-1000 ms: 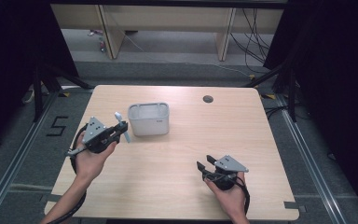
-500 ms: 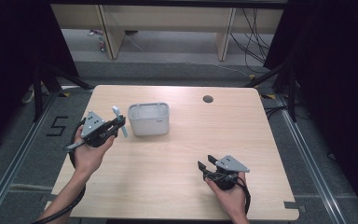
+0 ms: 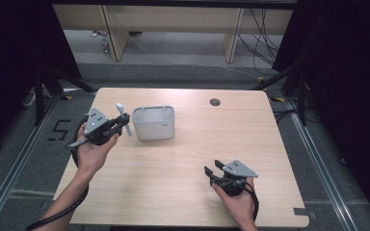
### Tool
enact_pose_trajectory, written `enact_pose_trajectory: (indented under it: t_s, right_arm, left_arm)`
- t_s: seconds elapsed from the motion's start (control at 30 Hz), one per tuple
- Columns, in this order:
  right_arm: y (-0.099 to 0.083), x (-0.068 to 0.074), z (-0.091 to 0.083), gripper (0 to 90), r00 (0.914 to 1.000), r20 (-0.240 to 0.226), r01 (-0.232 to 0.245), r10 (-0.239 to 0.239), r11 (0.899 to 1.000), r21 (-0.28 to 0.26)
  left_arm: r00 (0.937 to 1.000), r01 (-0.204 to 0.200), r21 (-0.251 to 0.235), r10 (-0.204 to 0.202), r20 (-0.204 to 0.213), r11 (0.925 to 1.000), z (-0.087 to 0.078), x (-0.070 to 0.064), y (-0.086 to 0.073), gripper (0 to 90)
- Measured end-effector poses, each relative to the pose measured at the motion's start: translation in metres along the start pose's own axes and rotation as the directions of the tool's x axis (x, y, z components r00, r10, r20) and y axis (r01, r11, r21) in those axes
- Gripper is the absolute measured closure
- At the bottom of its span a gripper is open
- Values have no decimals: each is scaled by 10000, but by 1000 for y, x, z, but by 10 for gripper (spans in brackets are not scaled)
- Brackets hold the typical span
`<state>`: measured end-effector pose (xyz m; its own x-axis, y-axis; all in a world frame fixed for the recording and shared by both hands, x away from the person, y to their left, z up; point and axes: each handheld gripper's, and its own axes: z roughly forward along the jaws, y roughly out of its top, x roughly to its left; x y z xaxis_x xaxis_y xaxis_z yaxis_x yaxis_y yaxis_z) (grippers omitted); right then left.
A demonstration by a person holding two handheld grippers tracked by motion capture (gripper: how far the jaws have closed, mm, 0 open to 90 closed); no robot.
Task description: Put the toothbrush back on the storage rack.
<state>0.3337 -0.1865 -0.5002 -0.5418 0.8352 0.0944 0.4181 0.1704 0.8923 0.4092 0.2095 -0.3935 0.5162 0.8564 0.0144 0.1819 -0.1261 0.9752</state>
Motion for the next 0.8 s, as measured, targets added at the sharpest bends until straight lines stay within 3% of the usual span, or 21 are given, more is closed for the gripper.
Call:
enact_pose_trajectory:
  t_s: [0.03, 0.1, 0.13, 0.27, 0.33, 0.8]
  right_arm:
    - [0, -3, 1, 511, 9994, 90, 345, -344, 9993, -131]
    - [0, -3, 1, 511, 9993, 97, 363, -362, 9992, -138]
    - [0, -2, 1, 511, 9999, -9, 169, -169, 9998, -68]
    - [0, -3, 1, 510, 9994, 95, 329, -328, 9994, -130]
    - [0, -2, 2, 510, 9998, -127, 139, -141, 9998, -156]
    - [0, -2, 0, 507, 10000, 3, -4, 4, 10000, -62]
  left_arm:
    - [10000, 30, -48, -31, -18, 10000, 0, 0, 1, 835]
    - [10000, 57, -87, -58, -25, 9999, 1, 1, 3, 835]
    - [10000, 68, -100, -68, -26, 9999, 1, 1, 4, 836]
    - [9999, 99, -224, -101, -85, 9997, 3, 3, 7, 835]
    - [9999, 106, -283, -110, -120, 9995, 3, 4, 9, 835]
    - [9997, 178, -522, -188, -172, 9985, 8, 4, 19, 835]
